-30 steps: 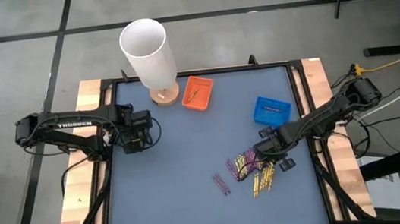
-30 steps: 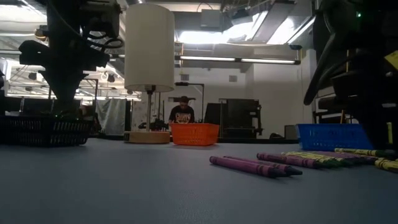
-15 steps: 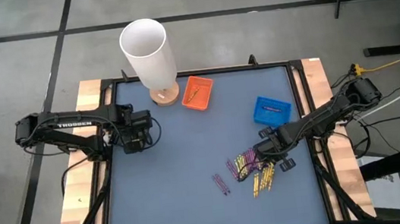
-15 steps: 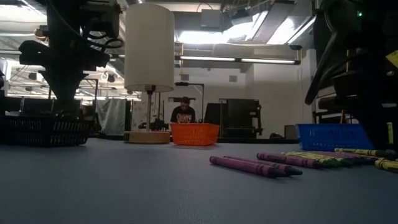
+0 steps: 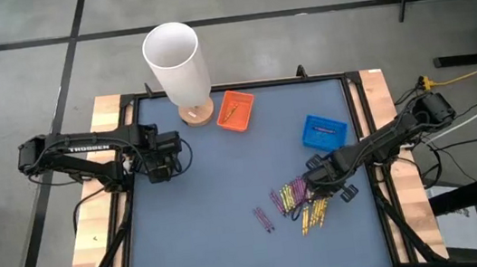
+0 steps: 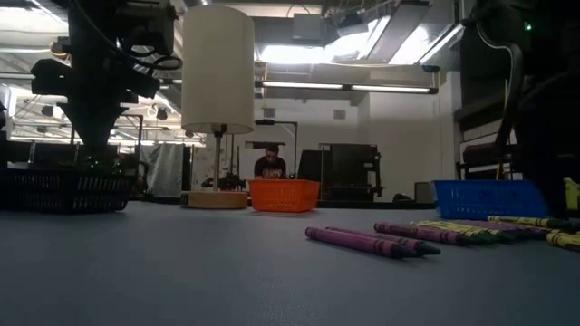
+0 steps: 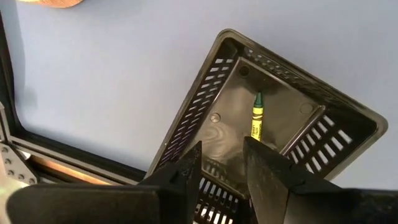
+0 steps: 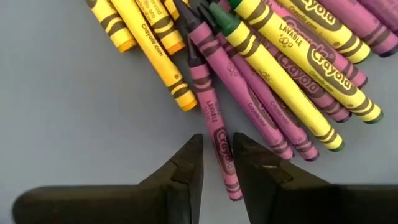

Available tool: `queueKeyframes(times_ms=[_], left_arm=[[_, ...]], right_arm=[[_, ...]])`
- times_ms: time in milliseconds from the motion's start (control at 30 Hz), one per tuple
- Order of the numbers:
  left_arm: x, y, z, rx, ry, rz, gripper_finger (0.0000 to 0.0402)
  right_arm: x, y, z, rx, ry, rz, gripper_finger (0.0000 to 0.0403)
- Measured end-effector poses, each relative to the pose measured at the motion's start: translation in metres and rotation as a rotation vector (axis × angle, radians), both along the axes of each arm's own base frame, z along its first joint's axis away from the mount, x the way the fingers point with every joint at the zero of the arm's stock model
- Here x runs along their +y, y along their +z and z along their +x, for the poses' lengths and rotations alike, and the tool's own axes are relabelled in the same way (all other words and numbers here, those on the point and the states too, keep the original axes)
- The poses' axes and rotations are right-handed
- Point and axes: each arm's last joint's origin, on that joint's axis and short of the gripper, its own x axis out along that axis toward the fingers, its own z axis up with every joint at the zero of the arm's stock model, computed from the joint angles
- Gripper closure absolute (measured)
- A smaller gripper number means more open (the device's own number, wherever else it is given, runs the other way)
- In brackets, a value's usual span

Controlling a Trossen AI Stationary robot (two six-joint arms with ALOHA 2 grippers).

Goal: Sort crayons
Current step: Put the violet crayon into the blue basket

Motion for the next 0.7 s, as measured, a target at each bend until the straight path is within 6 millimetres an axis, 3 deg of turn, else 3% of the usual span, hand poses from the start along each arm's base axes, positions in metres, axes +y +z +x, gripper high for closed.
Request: queueKeyframes(times_ms=[367,700], left_arm=[[0.0000,0.0000,0.0002,-0.002,0.000,0.000,0.0300],[0.0005,0.0002,0.0029,-0.030,-0.001,0.005,0.0300]], right_arm=[[0.0000,-0.0009,0.0002,-0.010,0.002,0.002,0.0316],[0.0000,-0.0009,0.0002,-0.010,0.002,0.002,0.0384]])
